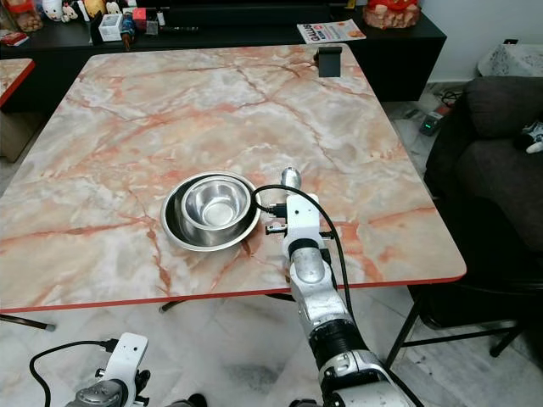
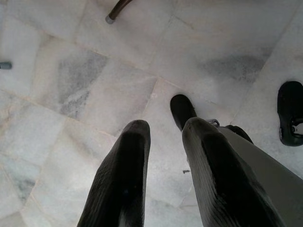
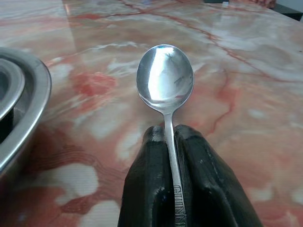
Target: Setting the table
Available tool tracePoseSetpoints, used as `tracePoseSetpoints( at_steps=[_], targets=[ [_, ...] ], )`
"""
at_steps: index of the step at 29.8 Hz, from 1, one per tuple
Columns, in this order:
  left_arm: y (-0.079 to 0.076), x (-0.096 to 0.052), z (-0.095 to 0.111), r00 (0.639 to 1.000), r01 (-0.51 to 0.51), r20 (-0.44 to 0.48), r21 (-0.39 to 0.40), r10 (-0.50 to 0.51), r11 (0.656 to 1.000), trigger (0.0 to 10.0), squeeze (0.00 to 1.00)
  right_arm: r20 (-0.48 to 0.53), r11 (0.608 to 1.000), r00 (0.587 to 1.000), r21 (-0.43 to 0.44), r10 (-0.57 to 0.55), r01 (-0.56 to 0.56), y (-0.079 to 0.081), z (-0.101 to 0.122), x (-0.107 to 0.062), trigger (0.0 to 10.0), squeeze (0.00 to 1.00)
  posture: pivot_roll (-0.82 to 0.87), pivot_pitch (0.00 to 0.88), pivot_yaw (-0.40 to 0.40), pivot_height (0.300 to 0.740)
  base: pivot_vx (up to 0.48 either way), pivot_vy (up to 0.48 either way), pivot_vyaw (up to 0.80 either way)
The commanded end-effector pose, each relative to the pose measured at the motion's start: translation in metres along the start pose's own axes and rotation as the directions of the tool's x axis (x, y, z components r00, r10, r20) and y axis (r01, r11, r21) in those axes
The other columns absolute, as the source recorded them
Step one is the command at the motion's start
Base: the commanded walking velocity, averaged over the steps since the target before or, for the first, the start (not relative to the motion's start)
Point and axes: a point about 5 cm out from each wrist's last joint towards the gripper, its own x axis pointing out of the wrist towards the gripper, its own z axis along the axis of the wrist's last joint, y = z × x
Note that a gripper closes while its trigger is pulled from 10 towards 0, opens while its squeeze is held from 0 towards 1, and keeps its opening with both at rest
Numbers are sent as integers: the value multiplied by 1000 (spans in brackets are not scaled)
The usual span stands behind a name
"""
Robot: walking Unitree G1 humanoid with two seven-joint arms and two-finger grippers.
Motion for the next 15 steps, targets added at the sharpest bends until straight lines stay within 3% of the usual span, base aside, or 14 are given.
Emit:
tracePoseSetpoints(
  at_steps=[1, 15],
  targets=[
    [0, 0, -4, 1000, -2, -20, 10, 2, 1000, 10000, 0, -58, 1000, 998, -1, 20, -20, 4, -14, -3, 10000, 0, -5, 154, 43, 740, 0, 0, 0],
    [-1, 0, -4, 1000, 1, -22, 14, -1, 1000, 10000, 0, -93, 1000, 995, -6, 24, -25, 4, -24, -5, 10000, 0, -3, 154, 43, 740, 0, 0, 0]
  ],
)
